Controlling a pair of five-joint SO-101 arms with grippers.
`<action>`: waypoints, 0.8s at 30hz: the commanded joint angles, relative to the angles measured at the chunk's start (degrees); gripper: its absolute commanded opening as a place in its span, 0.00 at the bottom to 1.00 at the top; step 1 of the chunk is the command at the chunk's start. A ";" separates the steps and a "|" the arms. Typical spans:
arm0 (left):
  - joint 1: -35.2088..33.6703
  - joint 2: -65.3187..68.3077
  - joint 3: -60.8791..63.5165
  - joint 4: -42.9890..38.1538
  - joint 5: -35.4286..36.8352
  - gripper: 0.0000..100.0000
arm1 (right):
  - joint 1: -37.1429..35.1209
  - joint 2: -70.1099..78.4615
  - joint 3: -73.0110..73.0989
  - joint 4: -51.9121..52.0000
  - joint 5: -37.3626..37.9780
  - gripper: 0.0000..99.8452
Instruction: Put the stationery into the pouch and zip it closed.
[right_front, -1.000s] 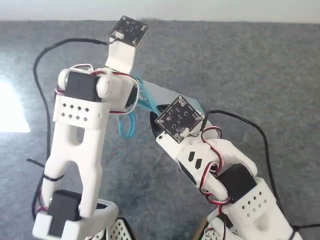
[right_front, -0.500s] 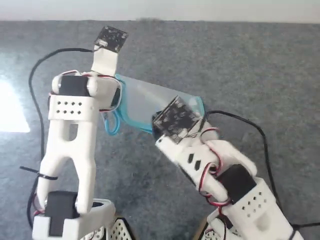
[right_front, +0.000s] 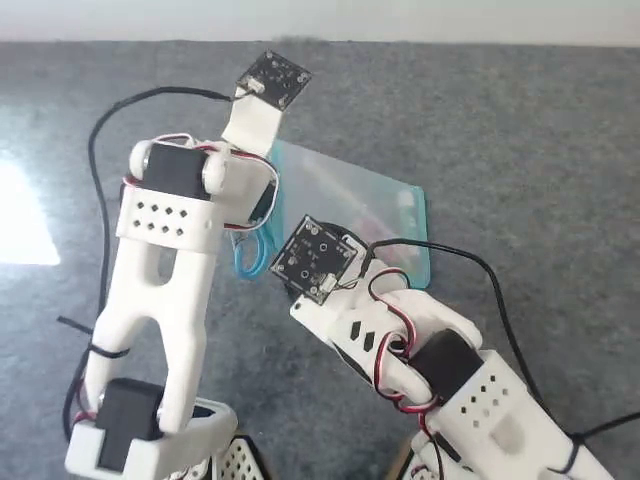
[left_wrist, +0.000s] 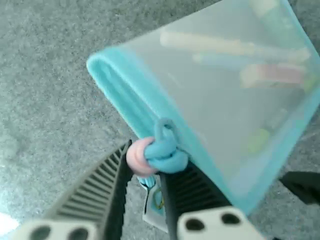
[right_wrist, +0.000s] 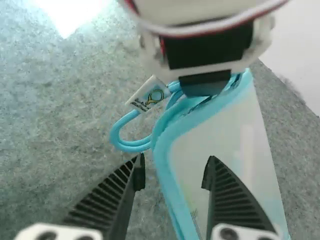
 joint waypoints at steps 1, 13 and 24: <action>0.62 -0.09 -5.49 2.02 -0.26 0.01 | -2.86 -0.13 -0.44 2.07 1.49 0.20; 4.13 -0.09 -7.25 4.66 -0.18 0.01 | -2.86 0.57 4.66 -7.25 -0.53 0.20; 4.22 -0.18 -10.24 7.74 -2.90 0.01 | 3.91 0.04 6.95 -8.84 -0.53 0.19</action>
